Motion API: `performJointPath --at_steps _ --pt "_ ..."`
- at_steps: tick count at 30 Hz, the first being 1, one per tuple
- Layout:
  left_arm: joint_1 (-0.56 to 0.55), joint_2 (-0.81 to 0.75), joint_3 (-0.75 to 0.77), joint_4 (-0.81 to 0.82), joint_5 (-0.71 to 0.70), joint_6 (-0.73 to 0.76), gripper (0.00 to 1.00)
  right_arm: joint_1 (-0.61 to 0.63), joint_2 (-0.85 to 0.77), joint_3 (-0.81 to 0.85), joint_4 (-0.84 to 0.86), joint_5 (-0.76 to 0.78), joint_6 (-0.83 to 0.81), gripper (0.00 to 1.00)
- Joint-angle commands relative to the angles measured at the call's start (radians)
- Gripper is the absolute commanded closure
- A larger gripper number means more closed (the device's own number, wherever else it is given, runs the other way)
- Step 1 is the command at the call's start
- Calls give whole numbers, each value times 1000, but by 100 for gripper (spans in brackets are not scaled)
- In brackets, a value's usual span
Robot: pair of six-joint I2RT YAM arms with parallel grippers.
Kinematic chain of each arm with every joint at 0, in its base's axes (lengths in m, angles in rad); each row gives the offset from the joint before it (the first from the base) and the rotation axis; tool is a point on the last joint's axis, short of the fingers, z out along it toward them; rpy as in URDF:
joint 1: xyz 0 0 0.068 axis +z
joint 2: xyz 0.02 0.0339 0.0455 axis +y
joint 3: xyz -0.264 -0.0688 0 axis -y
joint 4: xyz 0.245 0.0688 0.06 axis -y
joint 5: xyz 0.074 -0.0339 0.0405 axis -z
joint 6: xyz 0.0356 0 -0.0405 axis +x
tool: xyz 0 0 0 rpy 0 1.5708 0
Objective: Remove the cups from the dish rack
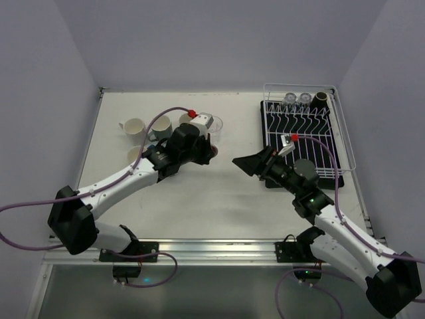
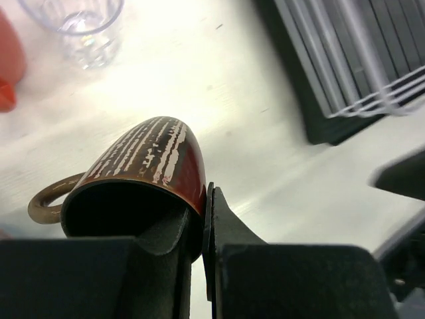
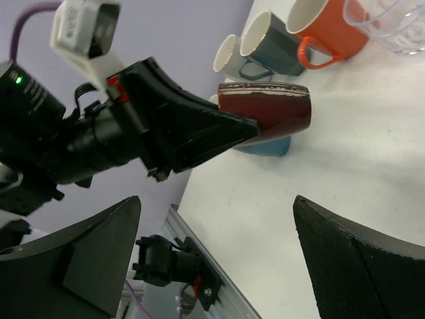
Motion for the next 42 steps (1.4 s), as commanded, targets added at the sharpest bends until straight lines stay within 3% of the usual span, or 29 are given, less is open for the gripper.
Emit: performJointPath --at_steps 1,8,18,19,22,23,26,29,34,37,42 --pt "3 99 124 -204 -137 113 100 1 -71 -10 -186 51 -133 1" --pt "9 262 201 -319 -148 174 100 1 -235 -2 -363 156 -212 1" --pt "55 420 247 -368 -117 222 100 1 -278 33 -483 216 -264 1" --pt "56 431 251 -373 -131 223 96 1 -272 38 -495 225 -269 1" --pt "56 443 270 -393 -152 226 75 3 -260 62 -514 255 -285 1" --pt "58 443 274 -402 -157 226 63 3 -249 72 -515 262 -293 1" --pt "56 428 287 -411 -169 226 46 1 -214 124 -546 294 -319 1" --pt "58 405 294 -414 -174 226 37 3 -182 196 -589 370 -359 1" --pt "55 365 325 -437 -156 229 34 -5 -81 331 -652 519 -439 5" --pt "53 278 363 -442 -140 234 30 -41 16 426 -675 640 -506 16" --pt "44 80 342 -355 -81 229 21 -228 206 571 -678 639 -560 30"
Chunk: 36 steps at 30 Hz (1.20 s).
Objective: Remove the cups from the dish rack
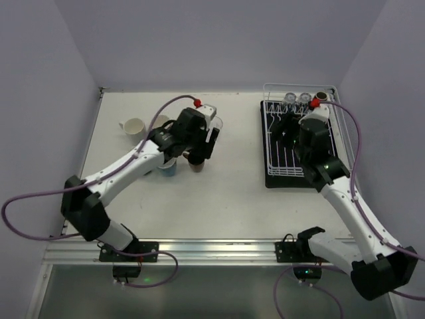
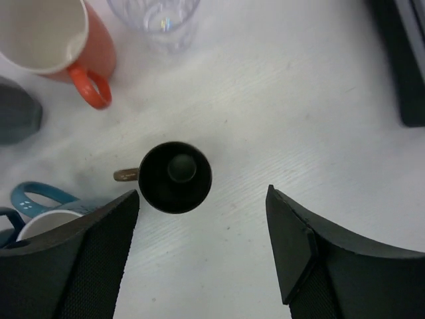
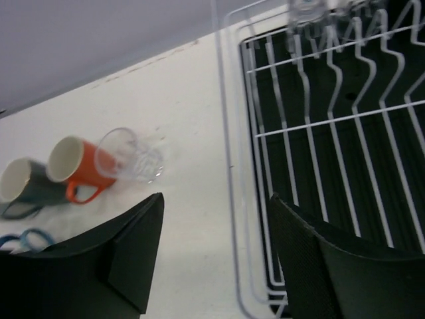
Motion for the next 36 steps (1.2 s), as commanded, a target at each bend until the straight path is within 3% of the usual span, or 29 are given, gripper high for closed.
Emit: performJointPath --at_steps 1,7,14,21,25,36 --pt "-8 -245 5 103 88 13 18 -149 162 110 -9 73 -79 34" --pt "-12 -548 -278 250 186 5 12 -258 463 371 12 43 -151 42" --pt "-10 -735 -522 355 228 44 9 -293 842 712 -67 77 -229 43" --pt "-10 -742 -526 373 254 76 8 -312 1085 1003 -182 42 -232 36" --pt "-10 -747 -535 364 202 79 7 -312 1168 1071 -212 74 -235 30" --pt "-9 -755 -536 379 220 88 7 -324 1292 1191 -273 112 -240 26"
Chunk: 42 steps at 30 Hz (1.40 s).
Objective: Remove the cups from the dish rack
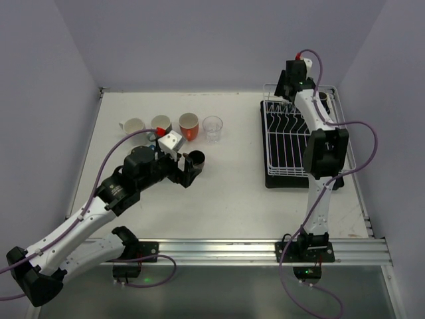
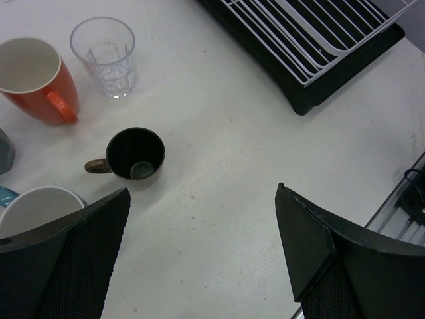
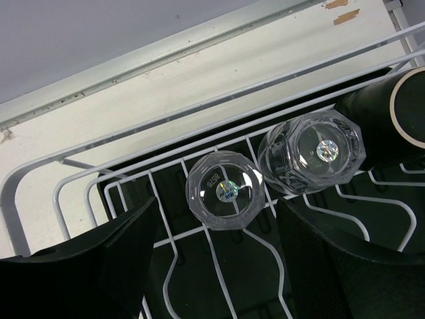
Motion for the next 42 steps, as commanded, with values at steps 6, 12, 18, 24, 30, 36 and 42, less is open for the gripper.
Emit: performJointPath --at_steps 6,12,18,24,30,36,42 --pt "0 -6 0 58 -3 30 7 -15 79 118 -41 4 -30 31" --pt "4 0 0 58 -6 31 7 -15 81 99 14 24 -50 48" --pt "10 12 0 61 -6 31 7 -14 -51 -39 154 27 -79 67" --pt "13 32 6 67 -3 26 7 3 -288 -219 285 2 -93 69" --pt "13 24 8 127 67 -79 13 21 -689 -603 431 -177 60 69" --pt "9 36 -24 352 239 -280 21 89 -1041 -1069 623 -461 371 69" --pt "1 93 -96 645 330 -475 31 221 -1384 -1417 793 -679 629 70"
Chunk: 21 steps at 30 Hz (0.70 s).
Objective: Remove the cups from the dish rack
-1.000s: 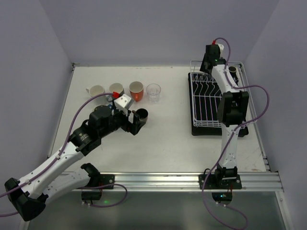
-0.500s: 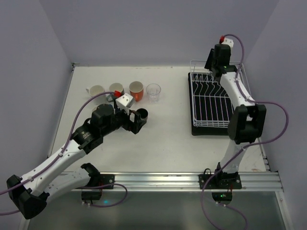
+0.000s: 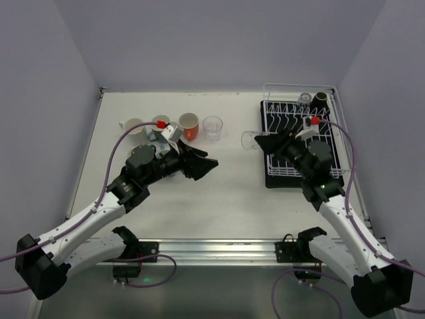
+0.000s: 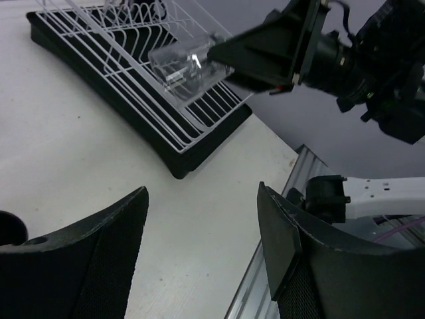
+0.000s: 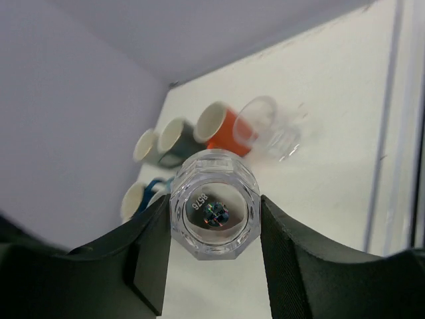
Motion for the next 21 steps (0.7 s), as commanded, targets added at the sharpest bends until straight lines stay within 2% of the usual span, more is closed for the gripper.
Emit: performJointPath --at_steps 1,7,12,16,19,20,21 --pt "-9 38 -38 254 104 -168 31 46 -148 -135 164 -187 225 70" --pt "-35 141 -67 437 165 -295 33 72 -260 -252 230 -260 329 70" --pt "-59 220 -53 532 191 -341 37 105 -203 -295 337 -312 378 70" --pt "-75 277 -55 628 217 -383 41 151 -157 -293 362 -303 374 70" --pt "-78 300 -52 655 205 -383 58 171 -119 -302 391 -310 383 70" --pt "-78 305 -52 650 191 -380 67 174 -112 -308 411 -312 386 70" --pt "-79 309 -49 642 185 -369 71 177 -108 -316 424 -315 397 70"
